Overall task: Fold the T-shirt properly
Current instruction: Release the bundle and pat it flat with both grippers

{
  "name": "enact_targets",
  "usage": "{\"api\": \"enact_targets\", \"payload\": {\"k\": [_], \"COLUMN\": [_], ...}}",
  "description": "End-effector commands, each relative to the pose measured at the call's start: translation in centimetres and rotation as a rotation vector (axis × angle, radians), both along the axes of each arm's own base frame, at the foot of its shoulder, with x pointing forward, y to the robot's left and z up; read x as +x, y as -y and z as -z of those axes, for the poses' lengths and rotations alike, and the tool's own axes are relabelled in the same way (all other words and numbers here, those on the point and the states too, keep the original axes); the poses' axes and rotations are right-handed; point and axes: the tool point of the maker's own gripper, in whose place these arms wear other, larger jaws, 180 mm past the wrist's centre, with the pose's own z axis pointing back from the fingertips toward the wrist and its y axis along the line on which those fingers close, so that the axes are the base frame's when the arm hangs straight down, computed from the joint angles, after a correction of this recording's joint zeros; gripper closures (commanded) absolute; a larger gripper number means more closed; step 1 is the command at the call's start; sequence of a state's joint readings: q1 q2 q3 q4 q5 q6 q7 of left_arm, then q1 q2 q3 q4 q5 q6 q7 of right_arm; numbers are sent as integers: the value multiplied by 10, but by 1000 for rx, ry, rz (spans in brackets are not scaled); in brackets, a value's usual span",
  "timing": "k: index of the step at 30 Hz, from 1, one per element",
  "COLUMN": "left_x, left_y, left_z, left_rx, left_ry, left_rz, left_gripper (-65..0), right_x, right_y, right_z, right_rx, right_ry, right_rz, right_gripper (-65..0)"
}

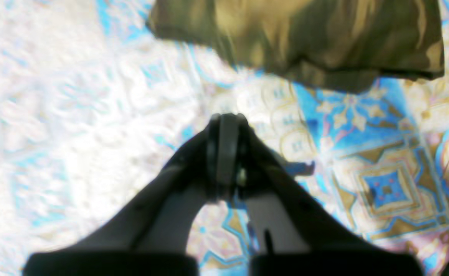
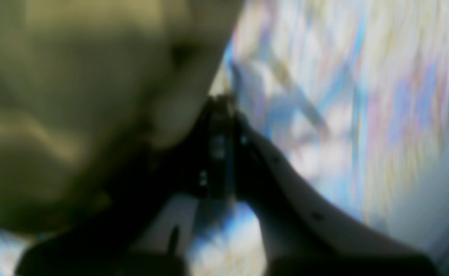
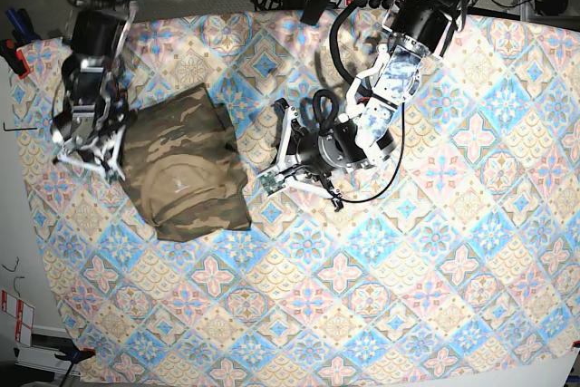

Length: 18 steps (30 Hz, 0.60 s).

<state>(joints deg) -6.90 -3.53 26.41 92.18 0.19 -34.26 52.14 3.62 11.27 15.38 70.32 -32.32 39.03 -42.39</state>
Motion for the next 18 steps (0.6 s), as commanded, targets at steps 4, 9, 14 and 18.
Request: {"api": "enact_targets", "payload": {"k": [4, 9, 14, 18], "left_x": [6, 4, -2, -7], "left_y": [4, 3, -9, -21], "left_z": [-7, -5, -11, -26], "left_rx": [-22, -17, -9, -1], "left_ry": [19, 12, 45, 99], "left_rz": [-2, -4, -5, 0], "left_gripper": [0, 0, 0, 0], "right_x": [-9, -7, -2, -1], "right_y": [-24, -54, -29, 1], "right_z": [-16, -20, -34, -59], "right_rx": [-84, -64, -78, -129], "right_ry": [-28, -8, 24, 66], "right_rz": [-100, -139, -28, 73], "right_gripper": [-41, -41, -41, -41]}}
